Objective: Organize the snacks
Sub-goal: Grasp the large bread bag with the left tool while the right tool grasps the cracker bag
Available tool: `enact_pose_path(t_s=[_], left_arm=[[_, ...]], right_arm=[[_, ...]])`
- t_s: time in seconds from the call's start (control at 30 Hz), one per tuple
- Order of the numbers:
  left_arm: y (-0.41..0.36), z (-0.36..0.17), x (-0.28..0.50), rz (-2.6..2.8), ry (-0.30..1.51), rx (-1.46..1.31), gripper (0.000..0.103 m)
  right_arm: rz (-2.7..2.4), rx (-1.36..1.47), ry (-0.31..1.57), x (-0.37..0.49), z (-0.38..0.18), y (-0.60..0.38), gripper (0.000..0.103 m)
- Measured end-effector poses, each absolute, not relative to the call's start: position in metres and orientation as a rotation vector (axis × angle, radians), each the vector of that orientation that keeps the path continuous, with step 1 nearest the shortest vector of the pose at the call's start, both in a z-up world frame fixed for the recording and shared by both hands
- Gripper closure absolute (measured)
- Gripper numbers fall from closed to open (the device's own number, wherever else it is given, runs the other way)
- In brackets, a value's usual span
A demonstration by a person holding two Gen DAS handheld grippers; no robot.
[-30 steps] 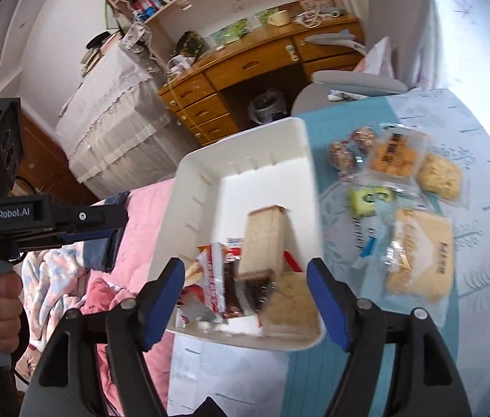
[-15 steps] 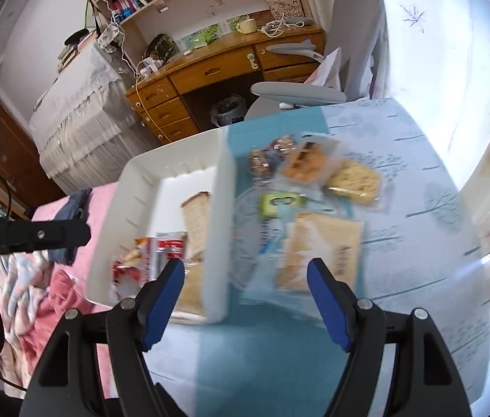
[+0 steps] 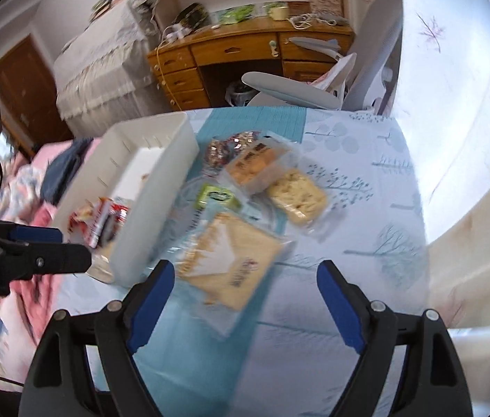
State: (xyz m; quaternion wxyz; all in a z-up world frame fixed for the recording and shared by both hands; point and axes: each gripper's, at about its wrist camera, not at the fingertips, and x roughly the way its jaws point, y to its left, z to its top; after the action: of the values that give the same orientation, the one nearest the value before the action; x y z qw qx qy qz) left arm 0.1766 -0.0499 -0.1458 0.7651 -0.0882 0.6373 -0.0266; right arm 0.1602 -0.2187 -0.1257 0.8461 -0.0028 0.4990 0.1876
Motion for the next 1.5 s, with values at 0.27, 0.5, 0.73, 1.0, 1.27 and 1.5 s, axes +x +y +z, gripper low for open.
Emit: enact_pose_path(t_s=[0.27, 0.5, 0.73, 1.0, 1.27, 1.5], left_arm=[[-0.095, -0.189, 0.2, -0.023, 1.471, -0.111, 0.017], [-0.123, -0.243, 0.23, 0.024, 1.556, 0.002, 0.014], [-0.138, -0.282, 0.248, 0.066, 1.61, 0.044, 0.011], [-0.154, -0.302, 0.265, 0.097, 1.596, 0.138, 0.0], [-0.169, -0.312, 0.285, 0.081, 1.605, 0.185, 0.0], [-0.186, -0.325, 0.301, 0.095, 1.597, 0.225, 0.0]], right_arm=[[0.41, -0.161, 1.015, 0.195, -0.152, -0.246, 0.018], [0.477, -0.209, 0.976, 0.225, -0.186, -0.245, 0.018], [0.544, -0.314, 0.925, 0.252, -0.223, -0.238, 0.018], [0.607, -0.333, 0.916, 0.274, -0.249, -0.229, 0.018], [0.661, -0.306, 0.933, 0.284, -0.263, -0.225, 0.018], [0.634, -0.27, 0.983, 0.289, -0.268, -0.227, 0.036]])
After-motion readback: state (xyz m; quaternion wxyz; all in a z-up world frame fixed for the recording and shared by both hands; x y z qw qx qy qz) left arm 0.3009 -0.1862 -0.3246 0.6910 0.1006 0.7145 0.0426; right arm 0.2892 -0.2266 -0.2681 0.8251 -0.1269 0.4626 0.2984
